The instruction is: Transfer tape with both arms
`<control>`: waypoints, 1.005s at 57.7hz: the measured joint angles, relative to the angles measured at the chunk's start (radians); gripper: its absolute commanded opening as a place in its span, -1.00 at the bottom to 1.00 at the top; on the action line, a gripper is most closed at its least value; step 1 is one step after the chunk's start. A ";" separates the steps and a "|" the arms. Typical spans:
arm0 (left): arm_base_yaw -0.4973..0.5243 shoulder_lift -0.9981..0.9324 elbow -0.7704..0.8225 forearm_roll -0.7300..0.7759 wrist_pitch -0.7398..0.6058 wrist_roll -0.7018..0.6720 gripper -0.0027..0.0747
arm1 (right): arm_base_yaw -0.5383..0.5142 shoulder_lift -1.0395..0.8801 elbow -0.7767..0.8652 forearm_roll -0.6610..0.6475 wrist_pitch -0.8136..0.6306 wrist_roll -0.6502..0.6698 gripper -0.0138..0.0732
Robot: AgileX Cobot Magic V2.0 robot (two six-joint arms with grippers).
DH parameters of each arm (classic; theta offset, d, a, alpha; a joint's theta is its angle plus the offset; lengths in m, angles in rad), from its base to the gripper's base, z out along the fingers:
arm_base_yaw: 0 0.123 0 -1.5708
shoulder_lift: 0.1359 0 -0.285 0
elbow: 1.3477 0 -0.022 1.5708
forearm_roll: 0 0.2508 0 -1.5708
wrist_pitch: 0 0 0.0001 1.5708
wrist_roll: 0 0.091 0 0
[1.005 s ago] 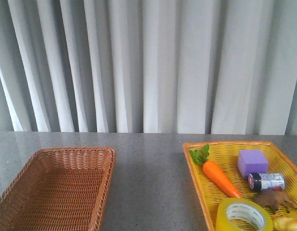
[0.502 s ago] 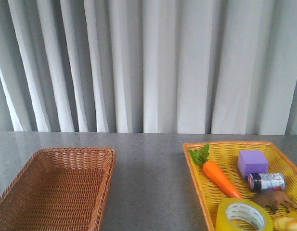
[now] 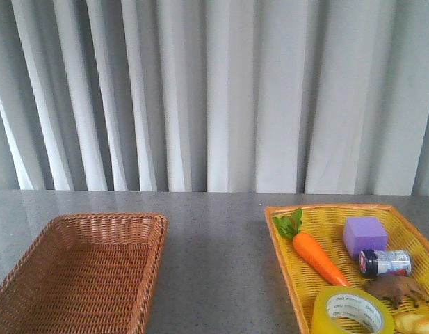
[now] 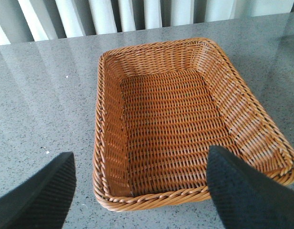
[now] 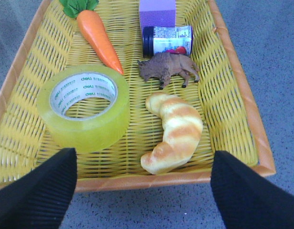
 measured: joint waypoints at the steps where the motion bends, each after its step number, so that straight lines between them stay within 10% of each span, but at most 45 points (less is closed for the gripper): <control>1: 0.000 0.000 0.000 -0.004 0.000 0.000 0.51 | 0.000 0.008 -0.010 0.000 0.008 -0.002 0.65; 58: -0.183 0.000 0.000 -0.083 -0.003 0.071 0.50 | 0.091 0.928 -0.730 -0.060 0.457 0.014 0.24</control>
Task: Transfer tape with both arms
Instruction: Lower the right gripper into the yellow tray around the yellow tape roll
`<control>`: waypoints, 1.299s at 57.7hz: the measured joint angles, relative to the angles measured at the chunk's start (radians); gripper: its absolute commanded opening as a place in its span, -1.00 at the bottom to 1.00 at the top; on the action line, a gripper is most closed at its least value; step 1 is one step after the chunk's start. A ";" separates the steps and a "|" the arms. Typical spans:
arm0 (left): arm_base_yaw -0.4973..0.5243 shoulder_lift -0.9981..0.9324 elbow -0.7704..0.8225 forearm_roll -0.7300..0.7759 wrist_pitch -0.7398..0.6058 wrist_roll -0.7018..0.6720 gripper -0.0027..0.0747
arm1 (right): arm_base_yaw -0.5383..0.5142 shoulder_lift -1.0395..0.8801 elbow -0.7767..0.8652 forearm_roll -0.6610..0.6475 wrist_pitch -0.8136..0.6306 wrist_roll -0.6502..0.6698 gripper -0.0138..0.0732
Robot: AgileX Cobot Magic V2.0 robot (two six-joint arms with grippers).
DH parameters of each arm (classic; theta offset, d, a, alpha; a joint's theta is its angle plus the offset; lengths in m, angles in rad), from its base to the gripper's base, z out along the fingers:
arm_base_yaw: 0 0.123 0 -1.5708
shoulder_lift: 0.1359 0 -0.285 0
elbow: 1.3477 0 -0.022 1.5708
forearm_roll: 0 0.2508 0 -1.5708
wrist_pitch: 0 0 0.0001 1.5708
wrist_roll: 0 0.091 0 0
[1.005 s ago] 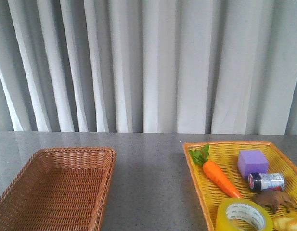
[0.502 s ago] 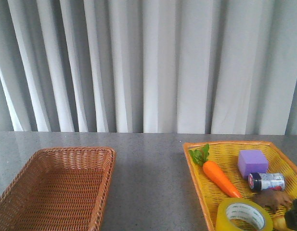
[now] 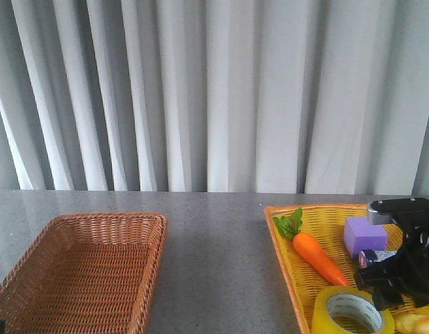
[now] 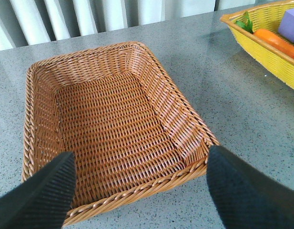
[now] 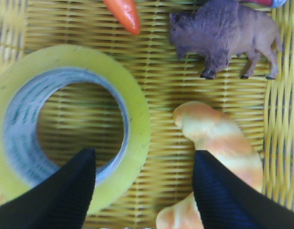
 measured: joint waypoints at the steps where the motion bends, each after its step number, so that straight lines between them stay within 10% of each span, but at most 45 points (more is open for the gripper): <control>1: 0.000 0.000 0.000 0.000 0.000 0.000 0.50 | 0.000 0.009 -0.007 -0.004 0.001 0.002 0.23; 43: 0.000 0.000 0.000 0.000 0.000 0.001 0.50 | 0.002 0.201 -0.075 0.033 0.001 -0.005 -0.33; 75: 0.000 0.000 0.000 0.000 0.000 0.001 0.50 | 0.002 -0.019 -0.075 0.053 0.053 -0.067 -0.33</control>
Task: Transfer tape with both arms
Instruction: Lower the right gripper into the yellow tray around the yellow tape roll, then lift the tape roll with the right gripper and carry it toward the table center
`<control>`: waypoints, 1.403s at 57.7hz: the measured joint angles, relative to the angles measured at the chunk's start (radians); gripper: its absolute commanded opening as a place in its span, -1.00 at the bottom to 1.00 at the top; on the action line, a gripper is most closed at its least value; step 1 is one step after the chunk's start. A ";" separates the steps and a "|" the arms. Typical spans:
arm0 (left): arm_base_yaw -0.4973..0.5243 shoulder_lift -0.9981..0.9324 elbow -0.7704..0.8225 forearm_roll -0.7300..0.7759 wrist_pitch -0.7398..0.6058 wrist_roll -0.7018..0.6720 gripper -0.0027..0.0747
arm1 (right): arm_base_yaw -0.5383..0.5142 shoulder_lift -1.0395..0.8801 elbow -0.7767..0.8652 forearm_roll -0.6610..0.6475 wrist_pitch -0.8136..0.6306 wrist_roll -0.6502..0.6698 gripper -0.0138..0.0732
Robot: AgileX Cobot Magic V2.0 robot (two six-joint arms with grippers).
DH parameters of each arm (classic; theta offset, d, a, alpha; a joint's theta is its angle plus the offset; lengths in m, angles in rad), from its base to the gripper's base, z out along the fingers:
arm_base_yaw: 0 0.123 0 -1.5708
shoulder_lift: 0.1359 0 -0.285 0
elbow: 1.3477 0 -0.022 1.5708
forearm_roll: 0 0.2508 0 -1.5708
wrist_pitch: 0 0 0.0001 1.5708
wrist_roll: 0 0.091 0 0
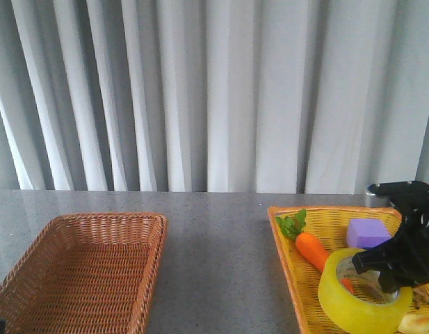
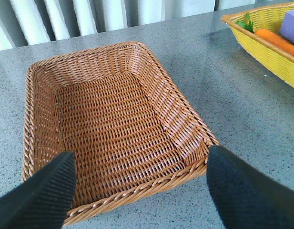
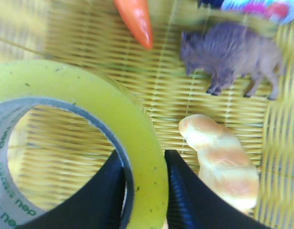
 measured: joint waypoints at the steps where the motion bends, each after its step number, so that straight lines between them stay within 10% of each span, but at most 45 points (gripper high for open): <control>1: 0.000 0.000 0.000 0.000 0.000 0.000 0.50 | 0.000 -0.011 -0.002 0.011 0.000 -0.009 -0.33; 17: 0.000 0.000 0.000 0.000 0.000 0.000 0.50 | 0.049 -0.024 -0.134 0.151 0.003 -0.111 -0.31; 47: 0.000 0.000 0.000 0.000 0.000 0.000 0.50 | 0.427 0.259 -0.231 0.016 -0.094 -0.101 -0.29; 81: 0.000 0.000 0.000 0.000 0.000 0.000 0.50 | 0.442 0.394 -0.232 -0.062 -0.289 -0.065 -0.08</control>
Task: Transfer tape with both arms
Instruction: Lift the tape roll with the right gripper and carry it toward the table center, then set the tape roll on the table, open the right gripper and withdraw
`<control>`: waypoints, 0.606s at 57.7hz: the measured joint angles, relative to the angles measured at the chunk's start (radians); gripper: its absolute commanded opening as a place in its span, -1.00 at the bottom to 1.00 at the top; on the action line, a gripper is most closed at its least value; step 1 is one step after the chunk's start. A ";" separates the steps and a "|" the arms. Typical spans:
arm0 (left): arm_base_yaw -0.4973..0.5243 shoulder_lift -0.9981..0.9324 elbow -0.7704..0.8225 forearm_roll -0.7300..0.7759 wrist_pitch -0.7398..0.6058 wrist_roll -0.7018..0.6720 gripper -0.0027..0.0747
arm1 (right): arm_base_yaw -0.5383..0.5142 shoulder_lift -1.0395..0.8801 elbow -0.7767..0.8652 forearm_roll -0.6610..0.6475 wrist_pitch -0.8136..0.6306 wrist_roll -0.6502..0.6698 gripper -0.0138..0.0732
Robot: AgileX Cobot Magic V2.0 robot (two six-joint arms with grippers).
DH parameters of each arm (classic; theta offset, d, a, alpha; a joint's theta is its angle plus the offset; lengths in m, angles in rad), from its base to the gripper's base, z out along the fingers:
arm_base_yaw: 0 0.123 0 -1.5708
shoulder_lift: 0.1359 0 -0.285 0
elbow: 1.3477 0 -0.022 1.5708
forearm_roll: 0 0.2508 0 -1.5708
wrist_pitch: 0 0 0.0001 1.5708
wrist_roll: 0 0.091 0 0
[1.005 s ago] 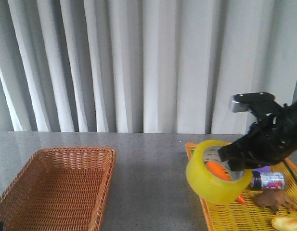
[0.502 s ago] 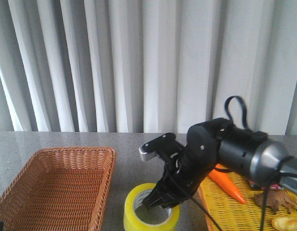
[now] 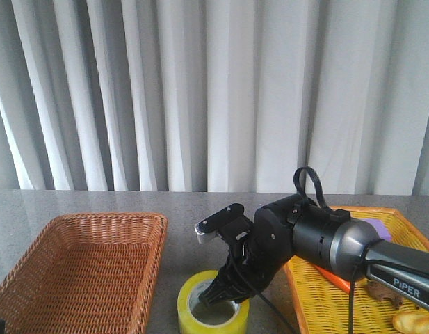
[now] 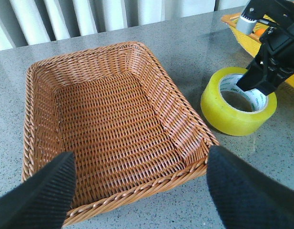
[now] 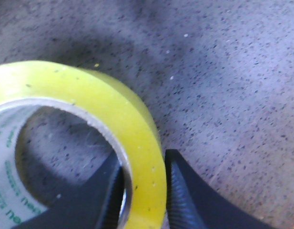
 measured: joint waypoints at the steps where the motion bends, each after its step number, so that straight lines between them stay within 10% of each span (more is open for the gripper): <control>1: 0.000 0.000 0.000 0.000 0.000 0.000 0.50 | 0.000 0.000 0.000 -0.005 -0.003 0.006 -0.05; 35: 0.000 0.000 0.000 0.000 0.000 0.000 0.50 | 0.000 -0.290 0.089 -0.016 -0.032 0.084 0.23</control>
